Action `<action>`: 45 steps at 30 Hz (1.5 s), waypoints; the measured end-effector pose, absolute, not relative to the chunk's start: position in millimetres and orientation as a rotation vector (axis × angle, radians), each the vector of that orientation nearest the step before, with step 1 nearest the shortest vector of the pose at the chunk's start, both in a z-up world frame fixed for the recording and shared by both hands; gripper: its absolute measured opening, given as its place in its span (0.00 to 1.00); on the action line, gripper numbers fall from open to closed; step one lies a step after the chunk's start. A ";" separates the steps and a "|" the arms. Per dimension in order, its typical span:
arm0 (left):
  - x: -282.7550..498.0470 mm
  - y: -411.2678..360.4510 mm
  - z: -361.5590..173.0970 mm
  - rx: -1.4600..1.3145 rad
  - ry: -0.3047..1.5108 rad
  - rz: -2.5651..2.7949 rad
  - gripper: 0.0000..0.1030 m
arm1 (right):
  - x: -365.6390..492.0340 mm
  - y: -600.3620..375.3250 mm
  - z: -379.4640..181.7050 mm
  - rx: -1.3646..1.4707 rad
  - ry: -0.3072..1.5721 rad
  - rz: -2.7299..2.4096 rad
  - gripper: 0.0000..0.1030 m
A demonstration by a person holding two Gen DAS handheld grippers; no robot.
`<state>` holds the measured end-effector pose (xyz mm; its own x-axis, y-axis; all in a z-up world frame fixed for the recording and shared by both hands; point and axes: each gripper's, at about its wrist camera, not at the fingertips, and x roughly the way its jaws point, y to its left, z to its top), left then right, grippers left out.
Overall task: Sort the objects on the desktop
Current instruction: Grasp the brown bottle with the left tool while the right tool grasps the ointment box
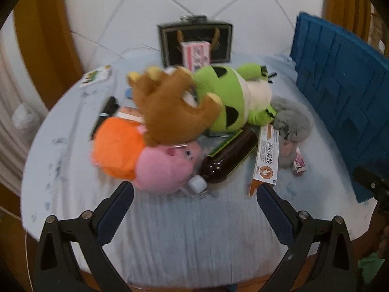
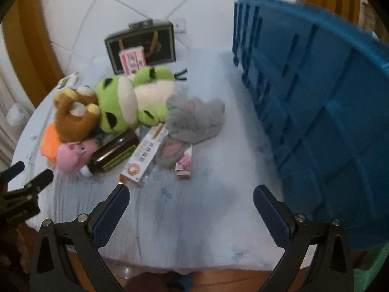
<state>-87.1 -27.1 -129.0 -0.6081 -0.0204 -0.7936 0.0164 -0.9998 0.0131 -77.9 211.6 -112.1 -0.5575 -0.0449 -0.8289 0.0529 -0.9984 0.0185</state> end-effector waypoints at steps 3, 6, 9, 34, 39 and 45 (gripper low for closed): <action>-113.9 -19.4 -147.5 1.422 -0.047 -2.828 0.96 | -98.7 209.1 -133.7 1.518 -0.021 -2.725 1.00; -144.8 -12.7 -172.9 1.495 -0.036 -2.853 0.96 | -117.2 207.2 -153.0 1.565 -0.039 -2.765 1.00; -167.6 -0.2 -194.6 1.572 -0.078 -2.860 0.90 | -129.8 211.4 -166.5 1.640 -0.063 -2.771 1.00; -181.7 0.2 -220.9 1.742 -0.178 -2.820 0.65 | -212.2 152.9 -234.9 1.805 -0.326 -2.407 0.61; -177.3 -2.6 -214.5 1.795 -0.151 -2.812 0.61 | -216.3 152.0 -240.3 1.845 -0.290 -2.389 0.48; -162.2 0.4 -204.9 1.846 -0.129 -2.787 0.59 | -194.4 182.8 -227.7 1.918 -0.222 -2.369 0.45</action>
<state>-162.2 0.4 -204.9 -0.3769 0.1264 -0.9176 -0.2108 -0.9764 -0.0479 -194.4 182.8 -227.7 -0.2104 -0.1570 -0.9649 -0.0250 -0.9858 0.1659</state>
